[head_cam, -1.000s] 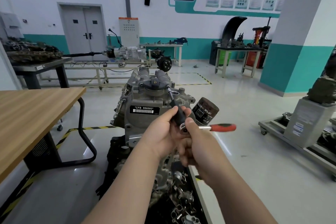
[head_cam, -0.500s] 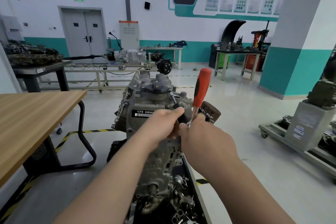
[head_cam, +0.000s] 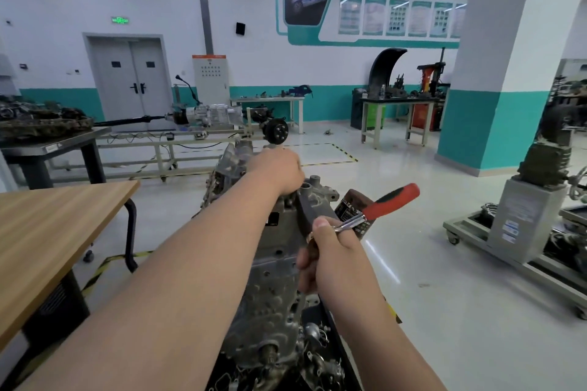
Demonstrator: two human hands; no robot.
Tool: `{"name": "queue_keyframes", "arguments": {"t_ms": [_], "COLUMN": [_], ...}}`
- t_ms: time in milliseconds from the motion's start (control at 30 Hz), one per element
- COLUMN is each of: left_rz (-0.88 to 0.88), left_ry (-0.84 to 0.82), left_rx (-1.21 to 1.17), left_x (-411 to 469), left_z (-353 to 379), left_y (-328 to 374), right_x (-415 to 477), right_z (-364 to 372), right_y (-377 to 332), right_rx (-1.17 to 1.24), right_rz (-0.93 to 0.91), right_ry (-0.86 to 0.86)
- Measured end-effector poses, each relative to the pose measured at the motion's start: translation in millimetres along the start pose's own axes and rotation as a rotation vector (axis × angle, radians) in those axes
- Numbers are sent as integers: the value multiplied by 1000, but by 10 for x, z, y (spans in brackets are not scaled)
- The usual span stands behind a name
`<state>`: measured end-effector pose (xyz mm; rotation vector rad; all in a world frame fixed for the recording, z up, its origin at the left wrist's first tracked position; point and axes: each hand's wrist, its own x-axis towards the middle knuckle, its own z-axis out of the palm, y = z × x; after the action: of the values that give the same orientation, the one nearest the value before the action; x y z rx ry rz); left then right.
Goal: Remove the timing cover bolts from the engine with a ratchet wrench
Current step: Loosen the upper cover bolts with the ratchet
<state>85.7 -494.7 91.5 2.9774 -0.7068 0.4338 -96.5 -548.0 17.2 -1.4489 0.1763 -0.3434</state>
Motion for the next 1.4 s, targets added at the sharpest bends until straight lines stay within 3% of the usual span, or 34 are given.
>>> {"name": "queue_keyframes", "arguments": {"t_ms": [167,333,500,600,867,1067,1400], "left_rz": [-9,3,-11,-60,-110,-134,-131], "left_ry": [-80,-204,-196,-157,-124,-126,-111], "left_rx": [79,121,105,96,77,66,54], "left_x": [31,124,123,98,59,53,71], "left_z": [-7,-60,-64,-52,-44,-49,-23], "left_y": [1,13,8,26,71,93,81], "right_x": [-39,-63,-110,-128,-126,-82,-51], "right_z": [73,32,-57,-48,-1,0,-98], "right_y": [47,7,3,24,12,15,-24], "right_rx": [296,769,1203,1272,984,425,-480], "right_rz": [119,297,398,418,394,230,-70], "right_ry": [22,-94,-163,-193,-153,-33,-7]}}
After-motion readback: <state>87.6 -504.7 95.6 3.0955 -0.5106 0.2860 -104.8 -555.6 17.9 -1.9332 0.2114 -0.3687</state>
